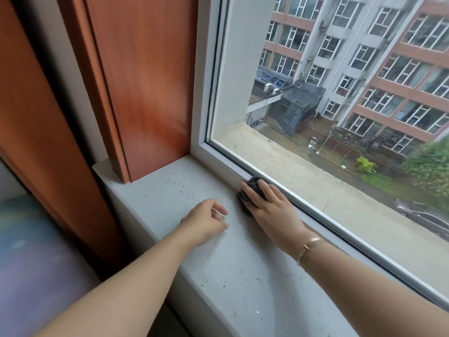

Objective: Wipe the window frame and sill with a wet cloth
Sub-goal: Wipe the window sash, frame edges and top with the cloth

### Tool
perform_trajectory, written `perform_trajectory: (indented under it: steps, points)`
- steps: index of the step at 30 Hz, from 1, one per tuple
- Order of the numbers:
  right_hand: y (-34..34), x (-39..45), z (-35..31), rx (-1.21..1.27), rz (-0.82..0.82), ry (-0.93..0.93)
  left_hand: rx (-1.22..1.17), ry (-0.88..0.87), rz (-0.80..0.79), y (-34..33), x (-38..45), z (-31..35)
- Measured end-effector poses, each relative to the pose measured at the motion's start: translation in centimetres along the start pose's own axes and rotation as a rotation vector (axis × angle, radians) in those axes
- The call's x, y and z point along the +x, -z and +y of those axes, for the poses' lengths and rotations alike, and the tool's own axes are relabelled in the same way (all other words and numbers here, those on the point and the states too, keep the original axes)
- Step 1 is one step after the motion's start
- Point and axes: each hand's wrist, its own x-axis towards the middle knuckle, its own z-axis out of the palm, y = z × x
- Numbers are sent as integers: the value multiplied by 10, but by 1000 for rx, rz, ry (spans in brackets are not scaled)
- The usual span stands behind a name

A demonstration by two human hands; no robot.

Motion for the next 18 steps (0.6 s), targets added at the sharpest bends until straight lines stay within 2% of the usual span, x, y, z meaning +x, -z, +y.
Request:
perform_trajectory:
  steps: [1, 5, 8, 11, 18]
  points:
    - [-3, 11, -3, -1, 4, 1, -15, 6, 3, 2, 4, 2]
    - [-14, 59, -14, 8, 18, 18, 287, -16, 193, 51, 31, -9]
    - [-19, 92, -22, -39, 36, -3, 309, 34, 261, 82, 49, -25]
    - [-17, 117, -31, -11, 31, -26, 316, 46, 251, 95, 51, -35]
    - [-9, 61, -16, 27, 63, 11, 241, 0, 211, 100, 51, -42]
